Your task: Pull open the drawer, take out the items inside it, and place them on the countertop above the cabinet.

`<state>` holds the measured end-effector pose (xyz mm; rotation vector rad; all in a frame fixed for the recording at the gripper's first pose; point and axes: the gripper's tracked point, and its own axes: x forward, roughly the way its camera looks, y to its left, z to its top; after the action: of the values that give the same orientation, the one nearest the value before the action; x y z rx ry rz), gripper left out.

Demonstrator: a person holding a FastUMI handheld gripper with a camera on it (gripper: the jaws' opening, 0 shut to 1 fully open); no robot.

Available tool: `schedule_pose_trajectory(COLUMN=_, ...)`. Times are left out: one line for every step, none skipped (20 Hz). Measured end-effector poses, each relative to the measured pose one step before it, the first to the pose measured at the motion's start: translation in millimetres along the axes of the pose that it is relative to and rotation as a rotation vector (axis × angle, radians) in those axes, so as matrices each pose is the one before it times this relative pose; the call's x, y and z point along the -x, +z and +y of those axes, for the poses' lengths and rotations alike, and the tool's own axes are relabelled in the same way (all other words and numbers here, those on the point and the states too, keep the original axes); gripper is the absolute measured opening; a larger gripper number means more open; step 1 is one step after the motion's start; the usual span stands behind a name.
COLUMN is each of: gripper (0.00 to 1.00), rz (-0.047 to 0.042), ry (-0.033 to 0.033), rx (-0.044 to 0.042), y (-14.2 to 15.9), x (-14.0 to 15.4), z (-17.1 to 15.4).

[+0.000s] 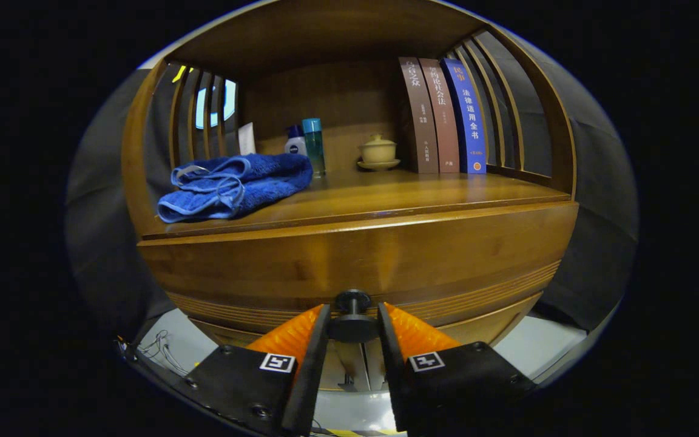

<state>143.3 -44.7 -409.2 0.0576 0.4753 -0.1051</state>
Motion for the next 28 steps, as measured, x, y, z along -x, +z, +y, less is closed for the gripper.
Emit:
schedule_pose_trajectory(gripper=0.52, rz=0.00253, ry=-0.00198, rx=0.01598, y=1.48, x=1.15, z=-1.26)
schedule_pose_trajectory(gripper=0.48, rz=-0.0044, ry=-0.00199, rx=0.00936, y=-1.66, x=0.82, z=3.05)
schedule_pose_trajectory(gripper=0.41, rz=0.0033, ry=0.00225, rx=0.00583, y=-1.83, x=-4.23, z=-1.56)
schedule_pose_trajectory(gripper=0.41, rz=0.00355, ry=-0.00048, rx=0.00664, y=0.51, x=1.45, z=-0.48)
schedule_pose_trajectory(gripper=0.41, rz=0.00365, ry=0.00007, rx=0.00168, y=-0.13, x=0.57, z=-0.24)
schedule_pose_trajectory(gripper=0.41, rz=0.00213, ry=0.00029, rx=-0.0038, y=-0.3, x=0.09, z=-0.02)
schedule_pose_trajectory(gripper=0.41, rz=0.0033, ry=0.00022, rx=-0.00567, y=-0.7, x=-0.38, z=0.5)
schedule_pose_trajectory(gripper=0.41, rz=0.0038, ry=-0.00029, rx=-0.00333, y=-0.06, x=0.23, z=0.06)
schedule_pose_trajectory(gripper=0.41, rz=0.00353, ry=0.00008, rx=-0.0015, y=-0.73, x=0.86, z=-0.1)
schedule_pose_trajectory(gripper=0.41, rz=0.00056, ry=0.00086, rx=-0.00077, y=-0.37, x=1.81, z=0.25)
schedule_pose_trajectory(gripper=0.41, rz=0.00052, ry=0.00086, rx=0.00156, y=-0.74, x=2.31, z=-0.09)
schedule_pose_trajectory(gripper=0.41, rz=0.00117, ry=0.00061, rx=-0.00062, y=-1.18, x=2.95, z=-0.04)
schedule_pose_trajectory(gripper=0.41, rz=0.00057, ry=0.001, rx=-0.0042, y=-1.73, x=4.34, z=0.16)
schedule_pose_trajectory(gripper=0.41, rz=0.00114, ry=0.00022, rx=-0.00557, y=-1.66, x=4.49, z=-0.18)
schedule_pose_trajectory(gripper=0.41, rz=0.00254, ry=-0.00157, rx=-0.00456, y=-1.84, x=5.47, z=-0.58)
schedule_pose_trajectory(gripper=0.41, rz=0.00506, ry=-0.00179, rx=-0.00229, y=-2.54, x=5.85, z=-0.49)
schedule_pose_trajectory(gripper=0.41, rz=0.00402, ry=-0.00099, rx=-0.0019, y=-2.57, x=6.76, z=-0.43)
schedule_pose_trajectory(gripper=0.41, rz=0.00246, ry=-0.00056, rx=-0.00096, y=-2.47, x=6.45, z=0.27)
schedule_pose_trajectory(gripper=0.41, rz=0.00298, ry=-0.00152, rx=-0.00069, y=-2.81, x=7.08, z=-0.44)
schedule_pose_trajectory(gripper=0.41, rz=0.0046, ry=-0.00059, rx=-0.00248, y=-3.37, x=7.3, z=-0.32)
schedule_pose_trajectory(gripper=0.41, rz=0.00634, ry=-0.0001, rx=-0.00383, y=-3.42, x=8.13, z=-0.09)
schedule_pose_trajectory(gripper=0.41, rz=0.00586, ry=-0.00066, rx=-0.00615, y=-3.13, x=8.23, z=-0.47)
schedule_pose_trajectory(gripper=0.41, rz=0.00271, ry=-0.00143, rx=-0.00485, y=-3.06, x=8.36, z=-1.18)
schedule_pose_trajectory(gripper=0.41, rz=0.00443, ry=-0.00053, rx=-0.00241, y=-3.68, x=7.66, z=-0.15)
schedule_pose_trajectory(gripper=0.41, rz=0.00325, ry=-0.00137, rx=0.0007, y=-2.85, x=8.56, z=-0.64)
schedule_pose_trajectory(gripper=0.41, rz=0.00375, ry=-0.00082, rx=0.00102, y=-3.2, x=6.56, z=-0.4)
schedule_pose_trajectory(gripper=0.41, rz=0.00324, ry=-0.00023, rx=-0.00181, y=-3.12, x=6.95, z=-0.08)
schedule_pose_trajectory(gripper=0.41, rz=0.00667, ry=-0.00165, rx=-0.00171, y=-3.31, x=6.69, z=-0.35)
